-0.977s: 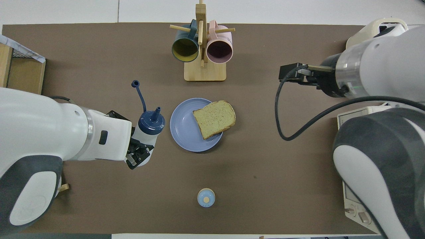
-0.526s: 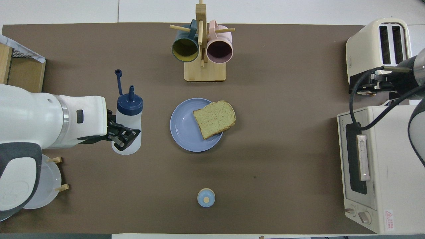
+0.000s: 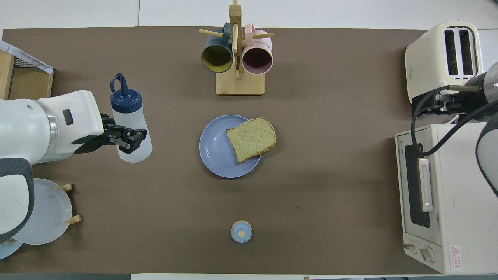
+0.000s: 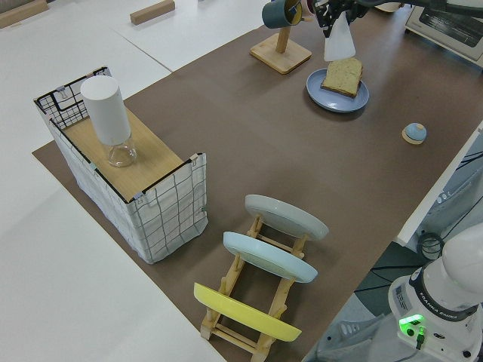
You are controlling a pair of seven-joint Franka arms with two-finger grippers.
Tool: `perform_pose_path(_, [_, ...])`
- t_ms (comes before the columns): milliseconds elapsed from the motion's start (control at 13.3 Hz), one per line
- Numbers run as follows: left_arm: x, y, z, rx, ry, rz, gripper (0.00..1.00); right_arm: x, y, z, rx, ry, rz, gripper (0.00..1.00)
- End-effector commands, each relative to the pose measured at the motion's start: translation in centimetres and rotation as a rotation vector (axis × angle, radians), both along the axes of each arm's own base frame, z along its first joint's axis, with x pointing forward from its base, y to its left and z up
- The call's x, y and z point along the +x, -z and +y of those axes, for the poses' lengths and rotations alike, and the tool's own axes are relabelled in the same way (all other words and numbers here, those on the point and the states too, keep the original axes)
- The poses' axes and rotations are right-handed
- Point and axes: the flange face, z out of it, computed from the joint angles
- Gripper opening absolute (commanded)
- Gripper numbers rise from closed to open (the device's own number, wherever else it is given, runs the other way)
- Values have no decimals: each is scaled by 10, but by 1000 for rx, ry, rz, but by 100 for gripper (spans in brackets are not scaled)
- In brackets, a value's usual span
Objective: Put bread on plate and add seasoning
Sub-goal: 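Set the bottle down on the table with the left gripper and release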
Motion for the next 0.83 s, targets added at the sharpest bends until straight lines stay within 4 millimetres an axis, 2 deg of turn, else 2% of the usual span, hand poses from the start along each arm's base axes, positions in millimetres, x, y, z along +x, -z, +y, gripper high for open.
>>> perform_pose_path(0, [6,10,17,11,-86,-55,19,-6,0,-12,-18,-19,-1,100])
perform_pose_path(75, [11,17,26,1,-132,-78,19,-8,0,-11,-19,-20,8,100])
perform_pose_path(150, [13,31,26,-14,-194,-81,19,-9,1,-13,-20,-18,16,100])
perform_pose_path(301, [18,45,26,-52,-293,-120,19,-10,3,-17,-19,-13,33,100])
perform_pose_path(526, [31,64,24,-65,-332,-173,18,-12,6,-18,-19,-15,62,100])
perform_pose_path(676, [39,87,35,-70,-368,-228,19,-13,6,-17,-16,-13,62,100])
perform_pose_path(751, [41,107,37,-71,-383,-265,19,-14,5,-17,-16,-14,61,100])
